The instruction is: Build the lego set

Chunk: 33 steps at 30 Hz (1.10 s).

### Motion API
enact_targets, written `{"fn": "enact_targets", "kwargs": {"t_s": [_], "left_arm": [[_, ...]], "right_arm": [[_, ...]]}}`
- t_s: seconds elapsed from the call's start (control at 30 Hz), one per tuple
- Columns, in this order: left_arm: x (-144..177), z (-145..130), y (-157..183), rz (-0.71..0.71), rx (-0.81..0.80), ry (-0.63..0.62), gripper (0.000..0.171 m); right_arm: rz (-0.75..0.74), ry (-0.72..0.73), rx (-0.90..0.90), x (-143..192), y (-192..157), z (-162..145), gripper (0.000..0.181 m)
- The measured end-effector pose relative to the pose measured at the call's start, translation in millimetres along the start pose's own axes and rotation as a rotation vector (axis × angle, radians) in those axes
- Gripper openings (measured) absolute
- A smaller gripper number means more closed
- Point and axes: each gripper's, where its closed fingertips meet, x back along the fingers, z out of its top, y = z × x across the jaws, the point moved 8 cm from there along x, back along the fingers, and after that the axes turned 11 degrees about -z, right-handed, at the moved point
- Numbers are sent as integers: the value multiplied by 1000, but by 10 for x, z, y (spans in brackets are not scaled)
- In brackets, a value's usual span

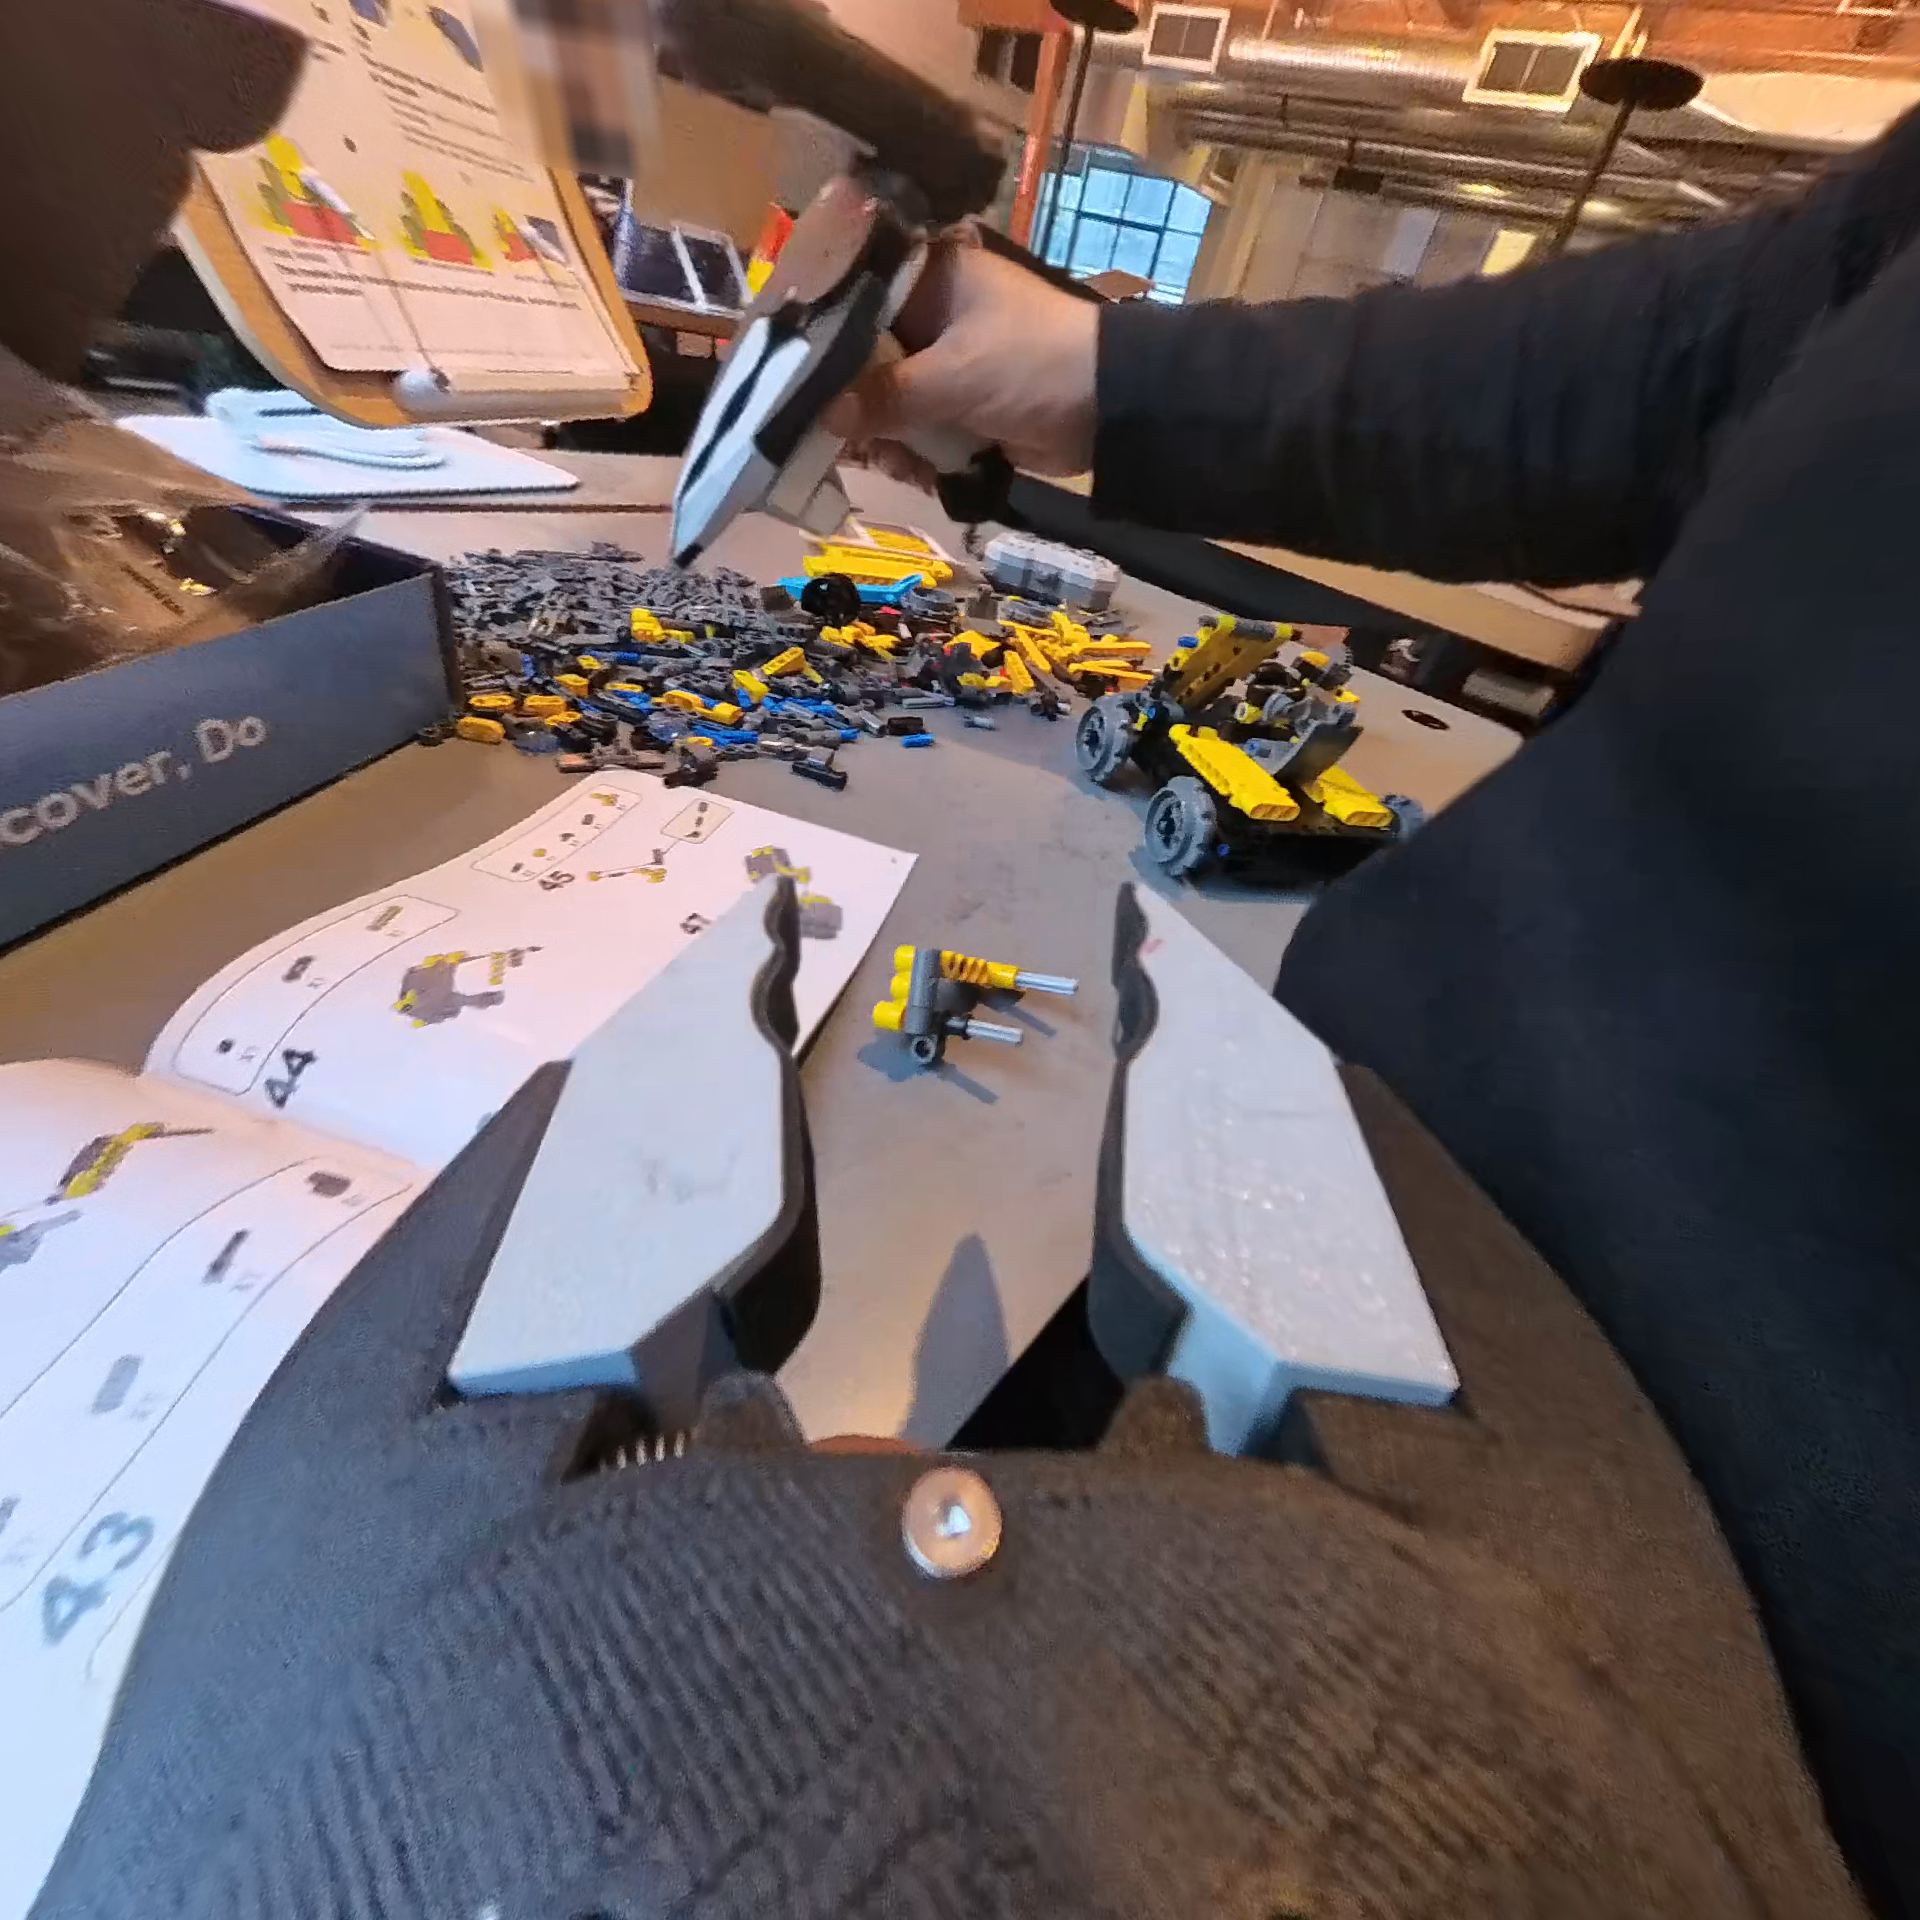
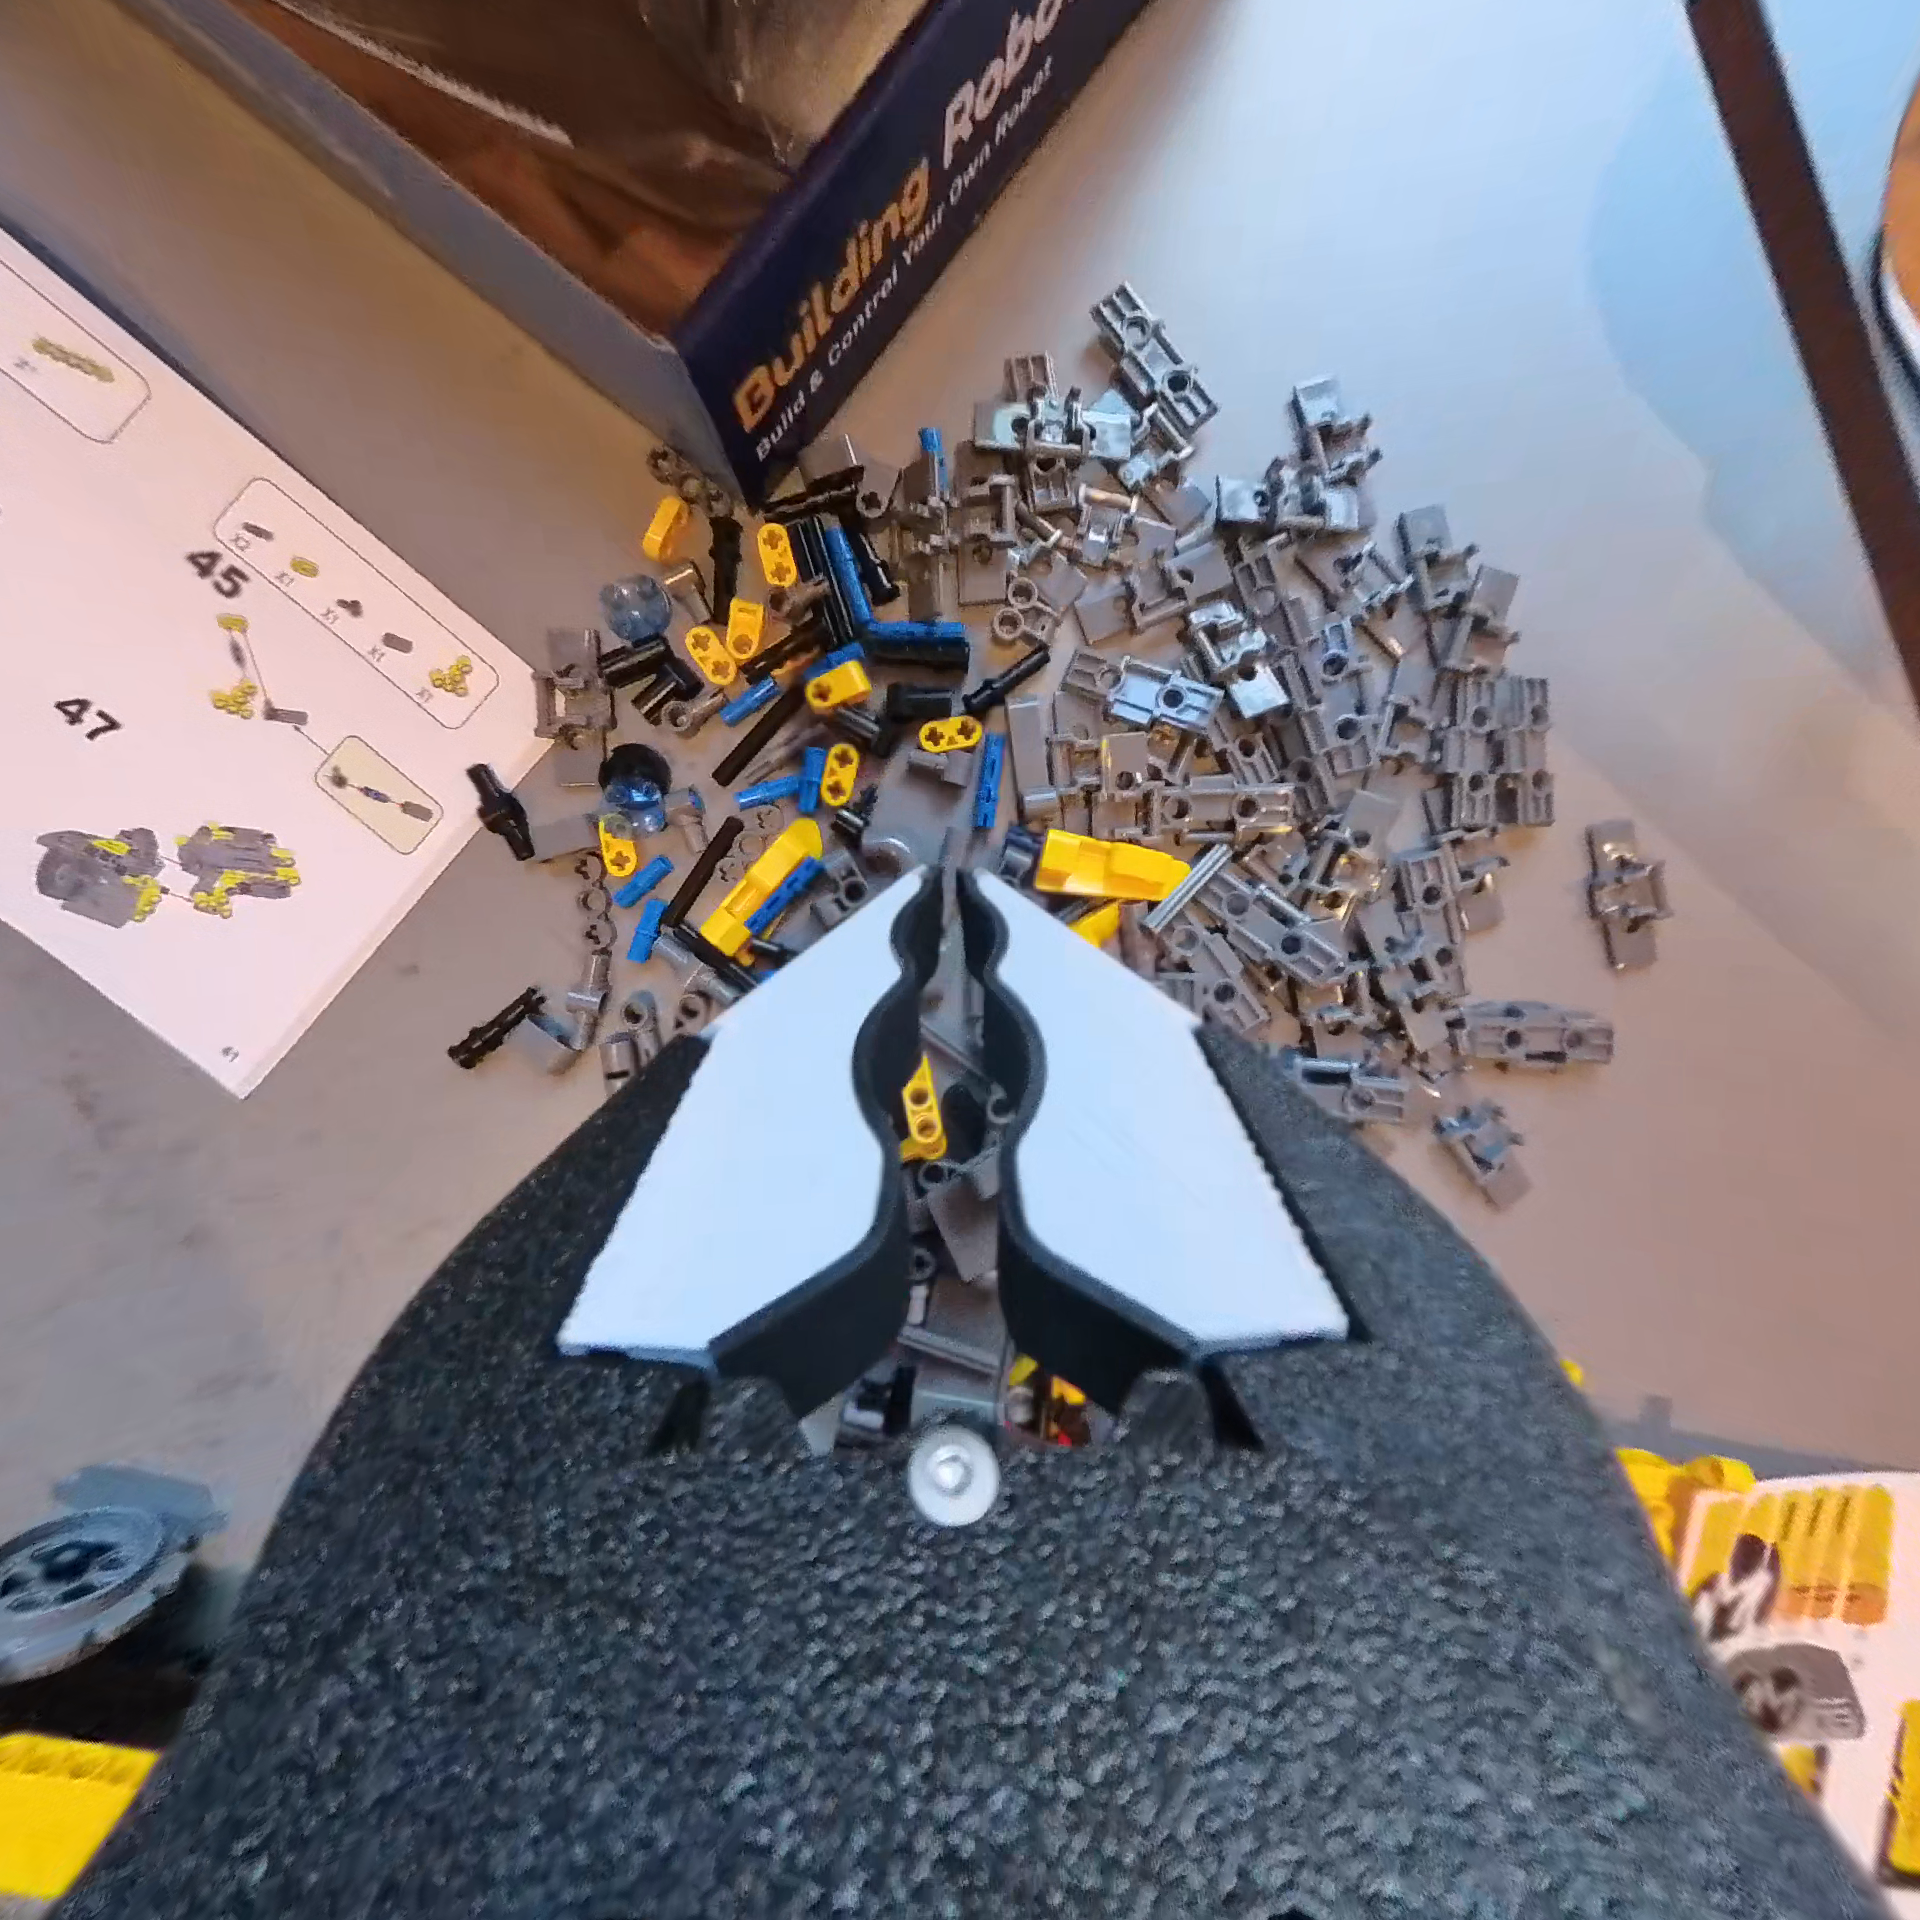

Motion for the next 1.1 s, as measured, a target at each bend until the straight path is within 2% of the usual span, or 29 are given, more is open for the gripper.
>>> {"fn": "enact_targets", "kwargs": {"t_s": [0.17, 0.33, 0.53, 0.63, 0.67, 0.7, 0.8, 0.9, 0.97, 1.1], "left_arm": [[11, -138, 16, 23, 82, -4, 61], [-71, -165, 55, 87, 60, -46, 61], [-227, 120, -130, 184, 141, -106, 61], [-345, 249, -245, 208, 142, -118, 61], [-380, 273, -290, 229, 126, -124, 61], [-414, 279, -344, 258, 117, -133, 61], [-504, 236, -473, 315, 154, -164, 64], [-561, 215, -523, 360, 164, -166, 64], [-579, 199, -546, 380, 157, -186, 63], [-611, 74, -641, 427, 155, -260, 62]], "right_arm": [[8, 31, 66, -37, -114, -135, 6], [21, 23, 143, -81, 12, -209, 13], [-4, 124, 162, -113, 252, -130, 16], [26, 83, 171, -218, 299, -166, 15], [42, 54, 175, -239, 307, -198, 8], [62, 38, 179, -236, 306, -229, 0], [70, 49, 190, -100, 331, -286, 0], [10, 86, 182, 110, 417, -333, 9], [-32, 126, 143, 198, 494, -363, 9], [-2, 234, 22, 55, 569, -221, 8]]}}
